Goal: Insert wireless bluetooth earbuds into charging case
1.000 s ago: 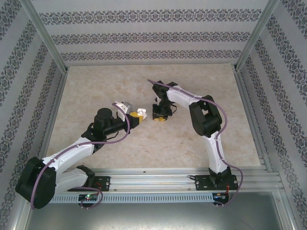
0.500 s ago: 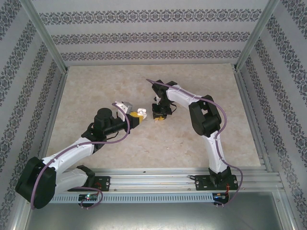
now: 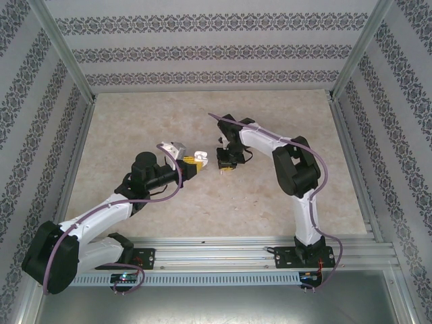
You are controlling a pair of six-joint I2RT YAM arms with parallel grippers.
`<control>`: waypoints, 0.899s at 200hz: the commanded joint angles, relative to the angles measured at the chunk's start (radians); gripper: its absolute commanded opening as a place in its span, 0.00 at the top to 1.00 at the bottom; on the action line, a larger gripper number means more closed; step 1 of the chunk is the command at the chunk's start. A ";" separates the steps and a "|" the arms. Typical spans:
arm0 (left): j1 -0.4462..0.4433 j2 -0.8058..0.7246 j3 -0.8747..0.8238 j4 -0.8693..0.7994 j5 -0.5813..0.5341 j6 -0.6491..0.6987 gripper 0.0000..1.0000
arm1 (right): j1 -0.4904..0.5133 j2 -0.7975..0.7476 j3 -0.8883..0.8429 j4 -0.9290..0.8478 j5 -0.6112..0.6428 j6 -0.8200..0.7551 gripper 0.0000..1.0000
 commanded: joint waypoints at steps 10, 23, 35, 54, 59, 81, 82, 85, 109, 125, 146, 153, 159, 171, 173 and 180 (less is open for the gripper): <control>0.018 -0.011 0.015 0.085 0.029 -0.033 1.00 | -0.001 -0.132 -0.051 0.079 0.033 -0.011 0.89; 0.017 -0.017 0.016 0.096 0.027 -0.039 1.00 | 0.000 -0.182 -0.072 0.099 0.041 -0.008 0.89; 0.019 -0.020 0.020 0.106 0.025 -0.042 1.00 | 0.003 -0.232 -0.088 0.112 0.051 -0.005 0.89; 0.019 -0.019 0.033 0.122 0.029 -0.043 1.00 | 0.011 -0.309 -0.100 0.124 0.076 -0.001 0.89; 0.019 -0.018 0.038 0.126 0.030 -0.043 1.00 | 0.014 -0.334 -0.101 0.126 0.083 -0.001 0.89; 0.021 -0.007 0.057 0.161 0.043 -0.049 1.00 | 0.035 -0.435 -0.105 0.143 0.117 -0.003 0.89; 0.021 -0.007 0.058 0.164 0.043 -0.051 1.00 | 0.036 -0.438 -0.106 0.144 0.118 -0.002 0.89; 0.019 -0.007 0.060 0.172 0.042 -0.052 1.00 | 0.040 -0.454 -0.108 0.147 0.123 -0.002 0.89; 0.020 0.012 0.075 0.237 0.048 -0.079 1.00 | 0.074 -0.561 -0.129 0.184 0.178 0.001 0.88; 0.021 0.027 0.090 0.263 0.051 -0.093 1.00 | 0.104 -0.626 -0.141 0.198 0.229 0.003 0.87; 0.020 0.042 0.116 0.278 0.061 -0.102 1.00 | 0.143 -0.695 -0.153 0.225 0.277 0.005 0.87; 0.021 0.047 0.123 0.282 0.062 -0.105 1.00 | 0.155 -0.716 -0.157 0.237 0.291 0.003 0.87; 0.021 0.050 0.126 0.283 0.065 -0.106 1.00 | 0.166 -0.734 -0.163 0.247 0.308 0.003 0.88; 0.021 0.056 0.139 0.287 0.070 -0.106 1.00 | 0.188 -0.765 -0.172 0.269 0.335 0.003 0.88; 0.020 0.055 0.142 0.288 0.070 -0.106 1.00 | 0.193 -0.770 -0.175 0.273 0.340 0.001 0.88; 0.020 0.058 0.147 0.290 0.072 -0.108 1.00 | 0.204 -0.785 -0.183 0.287 0.352 0.005 0.88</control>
